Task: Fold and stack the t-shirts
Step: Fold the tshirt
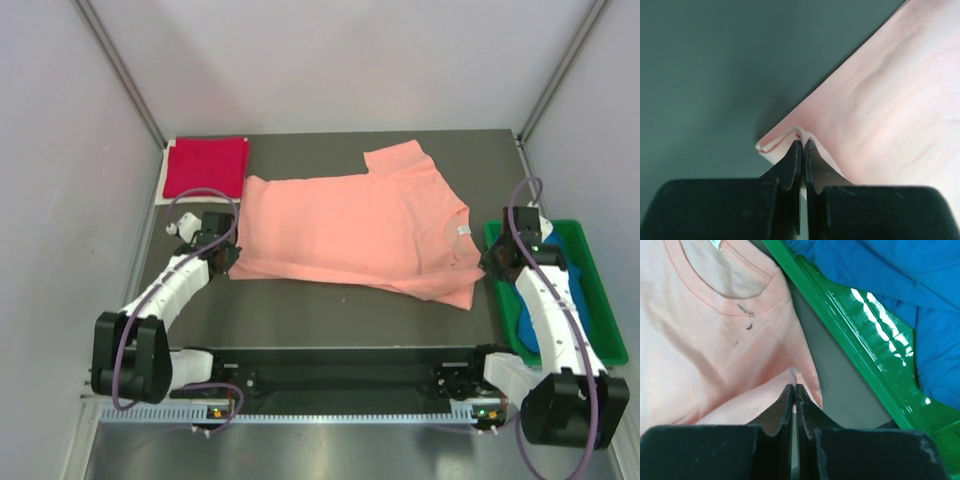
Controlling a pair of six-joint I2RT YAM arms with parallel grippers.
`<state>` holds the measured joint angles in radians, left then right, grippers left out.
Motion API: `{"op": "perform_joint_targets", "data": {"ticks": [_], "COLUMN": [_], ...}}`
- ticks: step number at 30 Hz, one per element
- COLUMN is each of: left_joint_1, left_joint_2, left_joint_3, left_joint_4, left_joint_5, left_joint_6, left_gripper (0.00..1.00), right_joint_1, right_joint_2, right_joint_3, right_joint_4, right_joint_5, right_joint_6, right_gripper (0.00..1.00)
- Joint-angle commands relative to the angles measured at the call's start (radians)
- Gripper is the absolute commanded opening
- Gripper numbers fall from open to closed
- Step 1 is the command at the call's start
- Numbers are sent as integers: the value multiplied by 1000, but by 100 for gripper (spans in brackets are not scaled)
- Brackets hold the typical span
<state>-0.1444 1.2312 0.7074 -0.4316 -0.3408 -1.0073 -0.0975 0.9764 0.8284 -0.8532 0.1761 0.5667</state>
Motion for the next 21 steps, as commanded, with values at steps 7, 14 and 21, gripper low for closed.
{"op": "perform_joint_targets", "data": {"ticks": [7,14,21], "left_joint_1": [-20,-24,-35], "left_joint_2": [142,235,312], "left_joint_3": [104,174,211], "left_joint_4": [53,44,33], "left_joint_5": [-96,-135,-155], "left_joint_6": [25,50,49], "left_gripper": [0,0,0], "right_joint_1": [35,35,35], "right_joint_2": [104,119,124], "right_joint_3": [67,75,98], "right_joint_4": [66,111,212], "right_joint_5": [215,284,208], "right_joint_6": [-28,-36,-115], "right_gripper": [0,0,0]}}
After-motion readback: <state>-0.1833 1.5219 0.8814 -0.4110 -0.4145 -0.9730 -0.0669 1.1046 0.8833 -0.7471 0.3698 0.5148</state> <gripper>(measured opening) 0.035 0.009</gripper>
